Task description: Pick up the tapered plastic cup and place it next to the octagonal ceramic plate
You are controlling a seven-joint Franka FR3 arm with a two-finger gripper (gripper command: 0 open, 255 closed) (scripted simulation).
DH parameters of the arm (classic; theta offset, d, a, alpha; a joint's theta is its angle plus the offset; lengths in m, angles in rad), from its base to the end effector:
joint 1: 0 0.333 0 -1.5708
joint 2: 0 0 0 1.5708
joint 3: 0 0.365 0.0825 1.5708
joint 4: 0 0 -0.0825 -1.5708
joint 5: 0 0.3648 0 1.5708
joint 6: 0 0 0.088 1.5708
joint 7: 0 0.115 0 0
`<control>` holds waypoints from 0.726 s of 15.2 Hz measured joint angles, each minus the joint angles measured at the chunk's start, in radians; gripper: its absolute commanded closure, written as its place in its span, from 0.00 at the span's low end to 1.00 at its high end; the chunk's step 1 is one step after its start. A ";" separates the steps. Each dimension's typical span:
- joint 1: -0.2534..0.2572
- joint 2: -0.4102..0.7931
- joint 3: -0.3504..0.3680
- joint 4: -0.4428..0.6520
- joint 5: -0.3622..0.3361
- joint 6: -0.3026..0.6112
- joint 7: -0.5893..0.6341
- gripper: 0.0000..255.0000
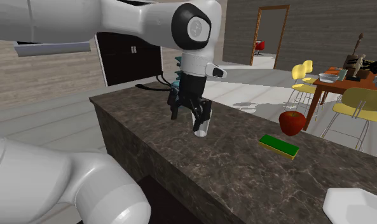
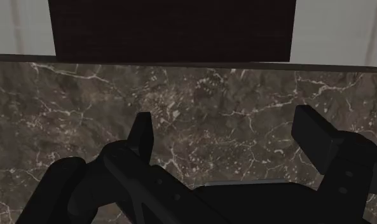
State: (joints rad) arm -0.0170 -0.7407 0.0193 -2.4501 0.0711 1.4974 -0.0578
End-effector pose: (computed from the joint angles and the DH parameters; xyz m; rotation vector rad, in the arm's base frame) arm 0.2492 0.0109 0.5586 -3.0591 -0.0785 0.3228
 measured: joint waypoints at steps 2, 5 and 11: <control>0.001 0.012 0.001 0.004 0.003 0.013 0.000 0.00; 0.008 0.090 0.009 0.033 0.018 0.094 0.000 0.00; 0.020 0.277 0.019 0.124 0.046 0.263 -0.009 0.00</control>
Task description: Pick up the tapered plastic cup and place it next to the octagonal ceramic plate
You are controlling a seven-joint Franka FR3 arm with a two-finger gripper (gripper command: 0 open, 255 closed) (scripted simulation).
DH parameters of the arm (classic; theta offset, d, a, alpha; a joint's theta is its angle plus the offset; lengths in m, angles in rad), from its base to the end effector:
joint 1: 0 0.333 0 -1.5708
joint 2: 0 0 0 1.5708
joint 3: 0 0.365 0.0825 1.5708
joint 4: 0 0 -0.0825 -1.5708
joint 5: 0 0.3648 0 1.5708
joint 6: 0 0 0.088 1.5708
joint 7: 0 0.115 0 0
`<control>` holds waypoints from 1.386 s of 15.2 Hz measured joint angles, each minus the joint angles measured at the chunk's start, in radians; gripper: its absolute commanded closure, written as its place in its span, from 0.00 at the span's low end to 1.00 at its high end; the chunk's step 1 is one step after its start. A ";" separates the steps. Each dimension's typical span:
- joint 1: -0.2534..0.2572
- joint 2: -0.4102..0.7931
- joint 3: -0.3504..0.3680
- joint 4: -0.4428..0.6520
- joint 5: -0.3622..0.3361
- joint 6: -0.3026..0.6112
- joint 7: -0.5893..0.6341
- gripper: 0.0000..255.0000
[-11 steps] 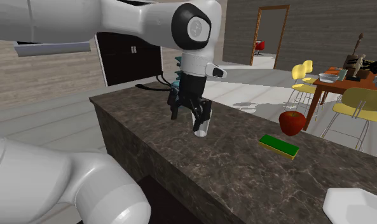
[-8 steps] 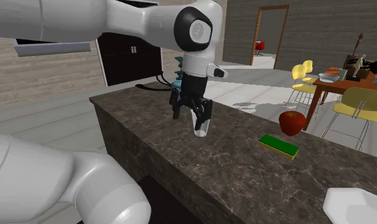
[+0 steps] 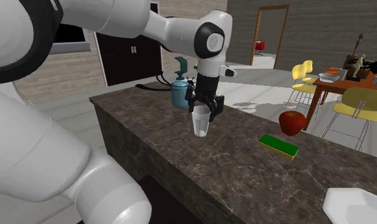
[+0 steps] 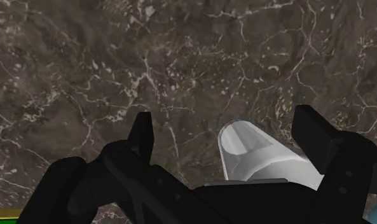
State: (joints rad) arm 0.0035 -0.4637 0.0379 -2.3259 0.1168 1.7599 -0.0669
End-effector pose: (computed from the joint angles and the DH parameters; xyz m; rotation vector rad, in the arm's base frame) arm 0.3589 0.0283 0.5475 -3.0375 -0.1148 0.1534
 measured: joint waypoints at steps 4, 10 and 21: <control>0.006 0.113 0.003 0.081 0.015 0.083 -0.010 0.00; 0.018 0.234 0.017 0.143 0.032 0.185 -0.009 0.00; 0.022 0.254 0.022 0.088 0.037 0.263 -0.012 0.00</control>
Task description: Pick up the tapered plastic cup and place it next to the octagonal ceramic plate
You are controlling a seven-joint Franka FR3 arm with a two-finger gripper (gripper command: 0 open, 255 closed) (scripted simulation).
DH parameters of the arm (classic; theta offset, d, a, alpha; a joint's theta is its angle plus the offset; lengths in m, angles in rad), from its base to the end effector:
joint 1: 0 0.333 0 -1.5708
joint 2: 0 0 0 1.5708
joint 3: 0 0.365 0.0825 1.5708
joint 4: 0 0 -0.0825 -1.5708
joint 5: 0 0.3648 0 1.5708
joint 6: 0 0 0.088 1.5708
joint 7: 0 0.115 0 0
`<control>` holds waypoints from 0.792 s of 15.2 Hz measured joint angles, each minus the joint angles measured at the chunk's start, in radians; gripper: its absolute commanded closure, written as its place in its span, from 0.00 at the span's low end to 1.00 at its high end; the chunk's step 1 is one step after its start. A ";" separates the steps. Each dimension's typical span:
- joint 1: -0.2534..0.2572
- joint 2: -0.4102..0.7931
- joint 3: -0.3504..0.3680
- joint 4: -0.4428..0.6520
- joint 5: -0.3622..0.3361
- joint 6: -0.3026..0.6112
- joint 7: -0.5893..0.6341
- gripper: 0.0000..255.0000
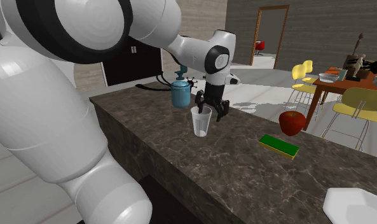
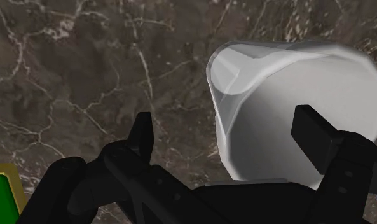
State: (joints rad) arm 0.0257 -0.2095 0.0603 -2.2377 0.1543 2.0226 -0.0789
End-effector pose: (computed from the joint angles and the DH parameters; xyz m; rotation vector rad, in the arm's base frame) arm 0.4536 0.0507 0.5050 -3.0121 -0.1442 0.0089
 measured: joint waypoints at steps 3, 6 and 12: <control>0.000 0.000 0.000 0.000 0.000 0.000 0.000 1.00; 0.000 -0.001 0.000 0.001 0.000 0.000 0.000 1.00; 0.000 -0.002 0.000 0.005 0.000 -0.006 0.001 1.00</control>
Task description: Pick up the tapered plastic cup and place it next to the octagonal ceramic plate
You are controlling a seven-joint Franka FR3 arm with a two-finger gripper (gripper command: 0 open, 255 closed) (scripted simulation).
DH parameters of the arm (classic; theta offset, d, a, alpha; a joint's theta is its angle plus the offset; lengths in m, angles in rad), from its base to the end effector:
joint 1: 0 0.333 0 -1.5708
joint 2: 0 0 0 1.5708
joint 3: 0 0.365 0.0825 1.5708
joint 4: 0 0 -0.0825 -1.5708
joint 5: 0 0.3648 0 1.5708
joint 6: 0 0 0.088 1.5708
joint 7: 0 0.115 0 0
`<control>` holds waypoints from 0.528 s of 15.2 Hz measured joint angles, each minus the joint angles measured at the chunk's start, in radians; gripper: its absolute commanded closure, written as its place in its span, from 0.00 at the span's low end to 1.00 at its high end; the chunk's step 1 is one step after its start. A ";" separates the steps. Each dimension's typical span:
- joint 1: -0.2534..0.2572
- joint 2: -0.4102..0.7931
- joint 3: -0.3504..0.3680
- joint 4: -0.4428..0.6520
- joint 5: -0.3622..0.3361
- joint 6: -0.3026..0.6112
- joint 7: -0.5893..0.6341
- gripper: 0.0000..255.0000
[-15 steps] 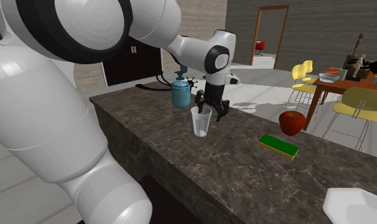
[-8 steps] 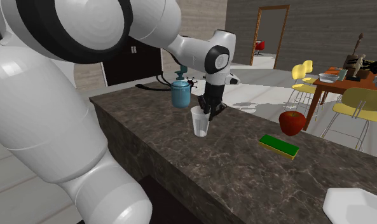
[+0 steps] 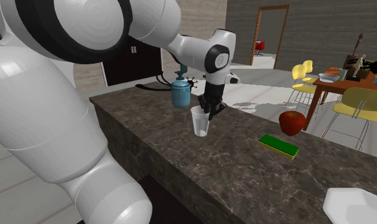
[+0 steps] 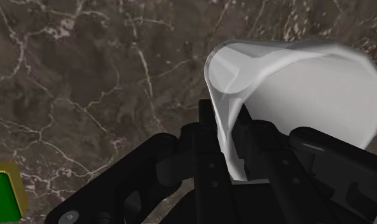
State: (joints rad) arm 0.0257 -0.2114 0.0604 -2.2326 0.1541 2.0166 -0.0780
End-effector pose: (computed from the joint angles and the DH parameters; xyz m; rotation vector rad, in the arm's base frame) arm 0.4536 0.0509 0.5076 -3.0119 -0.1445 0.0075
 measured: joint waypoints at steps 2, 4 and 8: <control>-0.001 -0.007 -0.001 0.013 -0.001 -0.020 0.002 1.00; -0.001 -0.012 -0.002 0.034 -0.003 -0.047 0.005 1.00; -0.001 -0.023 -0.002 0.079 -0.006 -0.102 0.013 1.00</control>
State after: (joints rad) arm 0.0244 -0.2341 0.0586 -2.1534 0.1486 1.9147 -0.0649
